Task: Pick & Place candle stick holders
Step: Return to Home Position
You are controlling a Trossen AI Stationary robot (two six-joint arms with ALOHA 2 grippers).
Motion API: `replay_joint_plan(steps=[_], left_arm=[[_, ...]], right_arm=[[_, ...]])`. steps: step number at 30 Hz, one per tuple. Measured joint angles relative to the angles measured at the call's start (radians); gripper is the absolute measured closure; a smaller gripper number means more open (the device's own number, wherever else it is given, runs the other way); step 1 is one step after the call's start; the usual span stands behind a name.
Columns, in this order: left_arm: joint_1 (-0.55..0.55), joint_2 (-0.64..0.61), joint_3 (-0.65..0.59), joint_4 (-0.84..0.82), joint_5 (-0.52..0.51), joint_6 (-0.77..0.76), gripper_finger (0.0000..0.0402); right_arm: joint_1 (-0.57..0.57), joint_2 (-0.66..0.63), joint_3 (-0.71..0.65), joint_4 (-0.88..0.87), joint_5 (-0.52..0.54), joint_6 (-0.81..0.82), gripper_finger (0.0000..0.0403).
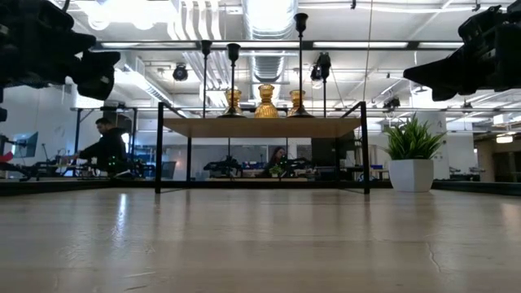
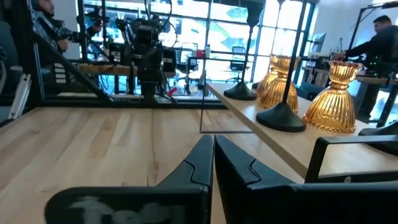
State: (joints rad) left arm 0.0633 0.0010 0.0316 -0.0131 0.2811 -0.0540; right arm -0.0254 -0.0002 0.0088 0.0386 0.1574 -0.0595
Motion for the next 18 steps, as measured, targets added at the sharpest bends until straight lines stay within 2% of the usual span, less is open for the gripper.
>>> replay_joint_plan(steps=[2, 18], left_arm=[[0.000, 0.000, -0.023, 0.070, -0.002, 0.000, 0.0207], [0.000, 0.000, -0.025, 0.076, 0.001, 0.000, 0.0207]], right_arm=[[0.000, 0.000, 0.000, -0.001, 0.000, 0.000, 0.0394], [0.001, 0.000, 0.000, -0.002, 0.000, 0.000, 0.0394]])
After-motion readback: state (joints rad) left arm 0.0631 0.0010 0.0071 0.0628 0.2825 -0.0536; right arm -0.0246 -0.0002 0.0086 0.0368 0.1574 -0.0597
